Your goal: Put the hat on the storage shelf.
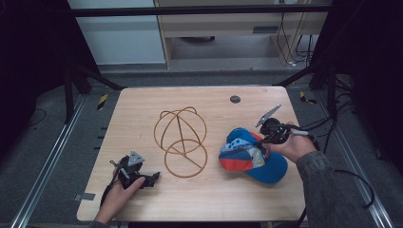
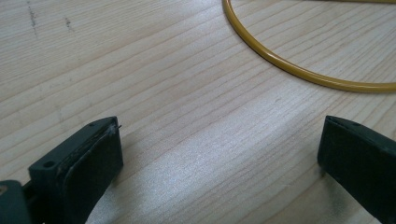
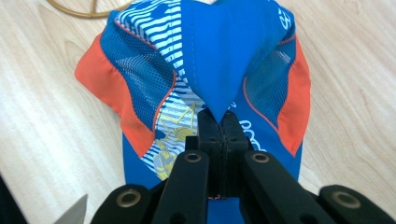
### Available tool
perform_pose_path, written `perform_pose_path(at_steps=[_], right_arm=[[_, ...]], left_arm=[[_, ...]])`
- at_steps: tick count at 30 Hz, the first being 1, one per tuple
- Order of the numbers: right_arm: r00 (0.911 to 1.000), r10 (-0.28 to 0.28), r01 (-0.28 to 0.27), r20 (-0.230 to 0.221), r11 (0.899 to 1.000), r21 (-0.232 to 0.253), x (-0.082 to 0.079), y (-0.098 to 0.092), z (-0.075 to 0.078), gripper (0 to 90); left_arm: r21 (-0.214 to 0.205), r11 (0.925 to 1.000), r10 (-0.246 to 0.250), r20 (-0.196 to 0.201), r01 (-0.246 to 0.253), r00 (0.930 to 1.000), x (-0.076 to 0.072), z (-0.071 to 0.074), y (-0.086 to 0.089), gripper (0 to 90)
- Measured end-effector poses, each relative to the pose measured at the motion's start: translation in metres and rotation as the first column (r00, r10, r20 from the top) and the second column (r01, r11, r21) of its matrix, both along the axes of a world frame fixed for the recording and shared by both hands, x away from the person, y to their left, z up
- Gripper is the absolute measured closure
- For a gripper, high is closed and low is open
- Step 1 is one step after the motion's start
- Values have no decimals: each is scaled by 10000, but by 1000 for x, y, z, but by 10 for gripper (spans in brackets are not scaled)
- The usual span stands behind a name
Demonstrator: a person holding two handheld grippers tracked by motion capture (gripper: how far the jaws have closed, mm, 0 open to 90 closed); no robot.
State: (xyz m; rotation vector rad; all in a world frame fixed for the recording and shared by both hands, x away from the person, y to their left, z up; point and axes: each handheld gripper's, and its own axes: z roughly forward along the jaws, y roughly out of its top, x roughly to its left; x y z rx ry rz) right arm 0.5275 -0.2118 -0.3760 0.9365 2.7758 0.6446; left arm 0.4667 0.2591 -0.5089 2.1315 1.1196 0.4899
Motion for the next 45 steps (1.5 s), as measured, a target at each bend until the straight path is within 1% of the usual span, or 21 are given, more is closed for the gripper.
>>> perform_pose_path(at_steps=[4,7,10,13,19,23,25,31,37,38,39,43,45], right_arm=[[9998,114,-115,155,9999,54,-3,4,17,900],[9987,291,-294,407,9995,86,-7,9,36,900],[9977,401,-409,546,9991,148,-10,13,53,900],[9955,537,-557,783,9982,235,-13,18,71,900],[9901,817,-848,1144,9961,226,-19,26,99,900],[9867,927,-963,1339,9951,204,-22,27,111,900],[9848,985,-1036,1432,9942,286,-25,27,116,900],[9776,1183,-1253,1738,9917,293,-33,27,131,900],[9729,1278,-1367,1928,9901,331,-40,24,143,900],[9735,1242,-1333,1920,9905,350,-41,24,145,900],[9717,1273,-1367,1987,9900,340,-42,23,147,900],[9701,1377,-1453,2000,9891,242,-45,24,156,900],[9678,1471,-1537,2044,9880,168,-46,25,162,900]], left_arm=[[-24,10000,-7,12,7,10000,0,0,0,0],[-23,10000,-8,12,8,10000,0,0,0,0],[-53,10000,13,25,-13,10000,0,0,0,0],[-26,10000,-4,41,4,10000,0,0,0,0],[-30,10000,14,35,-13,10000,0,0,0,0],[-27,10000,11,31,-11,10000,0,0,0,0],[-29,10000,13,29,-13,10000,0,0,0,0],[-33,10000,25,28,-25,10000,0,0,0,0],[-29,10000,39,31,-39,10000,0,0,0,0],[-17,10000,35,9,-35,10000,0,0,0,0],[-21,10000,40,5,-40,10000,0,0,0,0],[-13,10000,36,9,-36,10000,0,0,0,0],[-23,10000,53,22,-53,10000,0,0,0,0]])
